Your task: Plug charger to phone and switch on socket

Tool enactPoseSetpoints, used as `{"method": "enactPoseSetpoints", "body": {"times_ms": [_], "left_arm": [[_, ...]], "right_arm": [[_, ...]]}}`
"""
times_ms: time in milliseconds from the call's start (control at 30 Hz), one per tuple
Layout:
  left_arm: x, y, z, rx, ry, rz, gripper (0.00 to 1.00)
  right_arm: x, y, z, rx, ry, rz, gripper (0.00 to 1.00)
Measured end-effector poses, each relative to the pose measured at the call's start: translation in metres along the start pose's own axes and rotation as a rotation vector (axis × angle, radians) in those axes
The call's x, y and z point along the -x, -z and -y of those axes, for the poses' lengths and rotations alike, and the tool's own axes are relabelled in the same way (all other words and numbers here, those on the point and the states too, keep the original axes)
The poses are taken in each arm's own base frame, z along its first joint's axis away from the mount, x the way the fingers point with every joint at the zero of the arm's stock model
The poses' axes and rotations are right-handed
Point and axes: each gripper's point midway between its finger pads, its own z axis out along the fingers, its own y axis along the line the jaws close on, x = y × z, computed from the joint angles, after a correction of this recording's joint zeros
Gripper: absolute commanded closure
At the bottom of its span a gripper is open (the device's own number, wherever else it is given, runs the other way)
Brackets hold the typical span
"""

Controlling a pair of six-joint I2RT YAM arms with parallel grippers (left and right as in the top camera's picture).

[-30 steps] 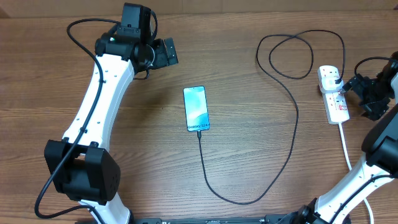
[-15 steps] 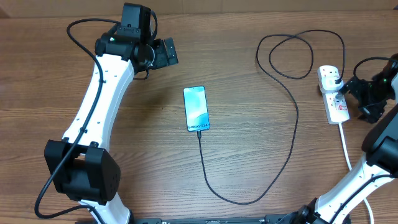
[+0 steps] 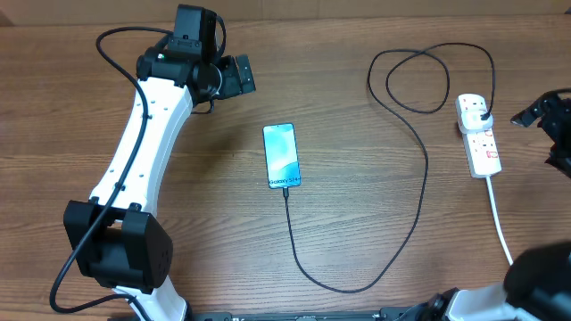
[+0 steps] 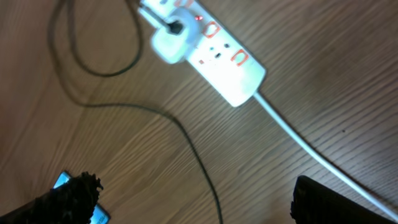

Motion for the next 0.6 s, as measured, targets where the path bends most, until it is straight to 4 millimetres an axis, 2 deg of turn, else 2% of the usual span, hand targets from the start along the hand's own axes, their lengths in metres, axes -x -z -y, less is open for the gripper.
{"method": "enactPoseSetpoints", "body": {"times_ms": [33,67,133,167,200,233,267,300,333,400,467,600], "left_arm": [[0.000,0.000,0.000,0.000,0.000,0.000,0.00],[0.000,0.000,0.000,0.000,0.000,-0.001,0.00],[0.000,0.000,0.000,0.000,0.000,0.000,0.00],[0.000,0.000,0.000,0.000,0.000,0.000,0.00],[0.000,0.000,0.000,0.000,0.000,0.001,0.00],[0.000,0.000,0.000,0.001,0.000,-0.001,0.00],[0.000,0.000,0.000,0.000,0.000,0.002,0.00],[0.000,0.000,0.000,0.000,0.000,-0.002,0.00],[0.000,0.000,0.000,0.000,0.000,0.002,0.00],[0.000,0.000,0.000,0.000,0.000,0.001,0.00],[0.000,0.000,0.000,0.001,0.000,-0.001,0.00],[0.000,0.000,0.000,0.000,0.000,0.000,0.00]], "right_arm": [[-0.013,0.023,-0.018,0.040,0.065,0.049,0.00],[-0.021,0.033,-0.027,0.058,0.104,0.078,0.00],[-0.055,0.052,-0.047,0.098,0.195,0.109,0.00],[-0.066,0.059,-0.055,0.119,0.232,0.127,0.00],[-0.089,0.070,-0.063,0.153,0.293,0.155,0.00],[-0.101,0.076,-0.068,0.175,0.327,0.177,0.00],[-0.124,0.077,-0.070,0.201,0.379,0.191,0.00],[-0.136,0.079,-0.072,0.226,0.415,0.220,0.00],[-0.159,0.077,-0.066,0.254,0.451,0.249,0.00],[-0.189,0.078,-0.050,0.276,0.450,0.277,0.00],[-0.200,0.083,-0.045,0.291,0.407,0.291,0.00],[-0.203,0.083,-0.043,0.297,0.346,0.278,0.00]]}}
